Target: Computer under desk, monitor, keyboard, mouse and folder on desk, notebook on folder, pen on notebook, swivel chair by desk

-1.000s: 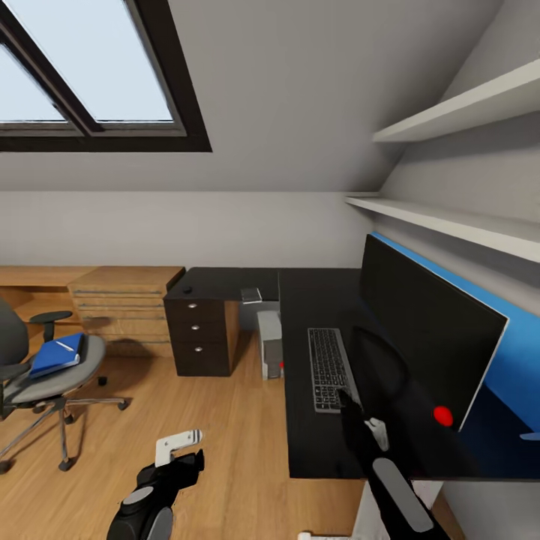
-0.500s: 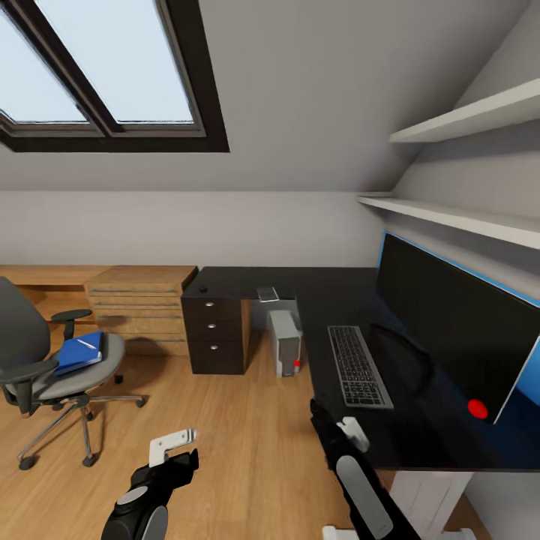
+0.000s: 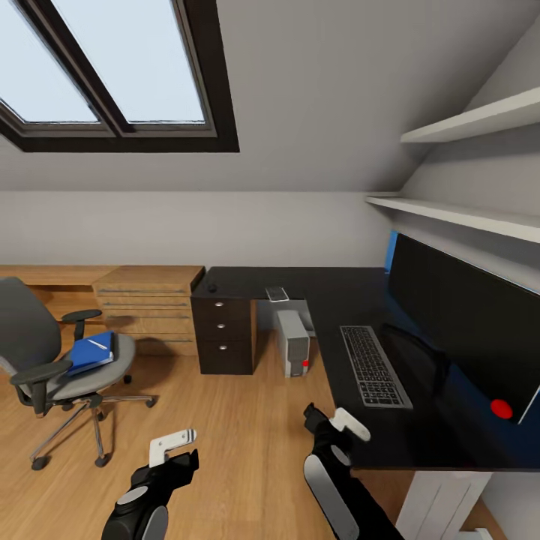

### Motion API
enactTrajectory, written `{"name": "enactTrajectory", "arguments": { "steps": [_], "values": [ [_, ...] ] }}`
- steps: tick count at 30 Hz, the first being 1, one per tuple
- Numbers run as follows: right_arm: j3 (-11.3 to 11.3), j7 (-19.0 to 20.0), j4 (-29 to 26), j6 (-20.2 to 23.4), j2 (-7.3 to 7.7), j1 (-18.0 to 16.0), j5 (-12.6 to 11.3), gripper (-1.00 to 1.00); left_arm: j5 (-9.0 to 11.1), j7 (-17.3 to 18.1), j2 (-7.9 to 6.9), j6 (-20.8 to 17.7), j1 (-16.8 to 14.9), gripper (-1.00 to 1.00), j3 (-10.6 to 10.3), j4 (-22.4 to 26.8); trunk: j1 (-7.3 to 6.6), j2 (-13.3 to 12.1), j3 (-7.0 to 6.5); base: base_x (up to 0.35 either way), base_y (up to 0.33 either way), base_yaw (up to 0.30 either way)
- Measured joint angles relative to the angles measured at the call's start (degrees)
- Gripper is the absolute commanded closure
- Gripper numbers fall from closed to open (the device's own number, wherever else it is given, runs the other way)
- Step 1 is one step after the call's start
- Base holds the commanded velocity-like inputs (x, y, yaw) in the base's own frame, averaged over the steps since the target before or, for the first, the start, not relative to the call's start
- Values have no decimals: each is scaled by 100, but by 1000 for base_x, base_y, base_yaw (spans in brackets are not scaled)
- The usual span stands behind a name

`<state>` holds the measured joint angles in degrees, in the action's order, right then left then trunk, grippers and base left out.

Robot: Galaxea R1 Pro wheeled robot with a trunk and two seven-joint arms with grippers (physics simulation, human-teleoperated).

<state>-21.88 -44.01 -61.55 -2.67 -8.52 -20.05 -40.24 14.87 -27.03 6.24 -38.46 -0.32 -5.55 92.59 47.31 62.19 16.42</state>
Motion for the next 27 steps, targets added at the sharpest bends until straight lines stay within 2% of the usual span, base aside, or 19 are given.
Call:
{"name": "enactTrajectory", "arguments": {
  "steps": [2,9,13,15,17,21,27],
  "values": [
    [2,-41,-130,-35,12,-2,94,-100,0,-1,5,-1,0,-100,-6,4,0,0,0,0,5,0],
    [2,82,-340,-137,58,-6,265,-100,-1,-2,2,-1,0,-100,-8,6,-153,-279,-125,0,1,0],
    [-41,148,-394,-132,118,-3,574,-100,-1,-2,1,-9,0,-100,-3,6,-241,-440,-197,0,0,0],
    [-85,162,-418,-140,124,-2,627,-100,-1,-2,1,-10,0,-100,-3,6,-285,-520,-233,0,0,0],
    [-249,171,-446,-144,124,-2,662,-100,-1,-2,0,-10,0,-100,-2,6,-329,-600,-269,0,0,0],
    [-723,186,-478,-146,147,-1,716,-100,-1,-2,0,-16,0,-100,2,6,-374,-682,-306,0,0,0],
    [-886,230,-681,-133,155,-1,720,-100,-1,-2,0,-13,0,-100,13,6,-374,-682,-306,0,0,0]
  ]
}}
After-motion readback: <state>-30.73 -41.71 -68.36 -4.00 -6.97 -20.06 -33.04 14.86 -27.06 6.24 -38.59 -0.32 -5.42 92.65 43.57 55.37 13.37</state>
